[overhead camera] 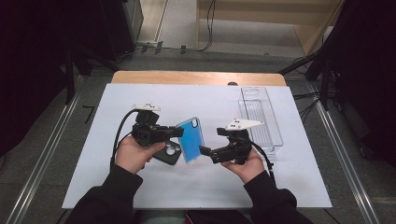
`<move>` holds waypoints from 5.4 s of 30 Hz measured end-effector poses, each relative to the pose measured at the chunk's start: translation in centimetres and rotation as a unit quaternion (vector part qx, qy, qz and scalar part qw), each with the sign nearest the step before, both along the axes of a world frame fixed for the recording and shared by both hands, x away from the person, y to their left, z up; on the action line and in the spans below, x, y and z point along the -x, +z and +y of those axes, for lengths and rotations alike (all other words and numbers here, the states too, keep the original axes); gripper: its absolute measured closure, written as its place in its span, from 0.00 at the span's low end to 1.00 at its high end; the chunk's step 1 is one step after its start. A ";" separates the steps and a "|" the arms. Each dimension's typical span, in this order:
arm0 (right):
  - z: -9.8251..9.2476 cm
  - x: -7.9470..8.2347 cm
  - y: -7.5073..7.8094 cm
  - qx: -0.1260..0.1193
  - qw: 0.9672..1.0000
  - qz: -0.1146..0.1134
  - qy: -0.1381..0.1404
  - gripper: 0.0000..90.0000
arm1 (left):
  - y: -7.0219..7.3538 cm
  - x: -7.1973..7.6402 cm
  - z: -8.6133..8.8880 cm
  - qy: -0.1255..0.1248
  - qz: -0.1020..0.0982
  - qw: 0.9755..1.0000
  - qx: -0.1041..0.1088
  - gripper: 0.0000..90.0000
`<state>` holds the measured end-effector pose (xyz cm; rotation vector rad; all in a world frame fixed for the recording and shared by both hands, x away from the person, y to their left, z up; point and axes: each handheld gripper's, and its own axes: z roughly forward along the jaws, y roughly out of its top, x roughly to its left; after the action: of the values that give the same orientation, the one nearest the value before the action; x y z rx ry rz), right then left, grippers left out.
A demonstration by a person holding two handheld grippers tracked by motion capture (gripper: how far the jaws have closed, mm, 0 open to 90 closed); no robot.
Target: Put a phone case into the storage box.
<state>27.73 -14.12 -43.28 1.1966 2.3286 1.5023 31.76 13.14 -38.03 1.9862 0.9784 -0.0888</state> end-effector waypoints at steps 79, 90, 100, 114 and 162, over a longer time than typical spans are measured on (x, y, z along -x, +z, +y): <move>0.4 -0.9 -0.2 0.020 1.000 -0.016 0.003 0.18 | -0.3 1.7 -2.0 -0.095 -0.055 0.994 -0.017 0.40; -0.4 -1.1 0.2 0.010 0.999 -0.007 0.043 0.18 | -2.6 2.0 -1.3 -0.125 -0.090 0.987 -0.045 0.36; -0.8 -1.1 0.7 0.014 0.998 -0.013 0.059 0.18 | -5.1 2.5 -0.3 -0.138 -0.088 0.985 -0.047 0.31; -1.8 -1.4 1.1 0.005 0.998 -0.006 0.066 0.18 | -7.0 3.6 2.4 -0.124 -0.073 0.988 -0.055 0.31; -9.6 -5.1 6.0 -0.015 0.996 -0.029 -0.081 0.18 | -7.4 6.2 7.3 -0.041 -0.043 0.997 -0.045 0.31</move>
<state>32.82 -23.72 -37.26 1.2961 2.1222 1.5013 25.52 20.48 -45.44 2.0960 0.8583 -0.0045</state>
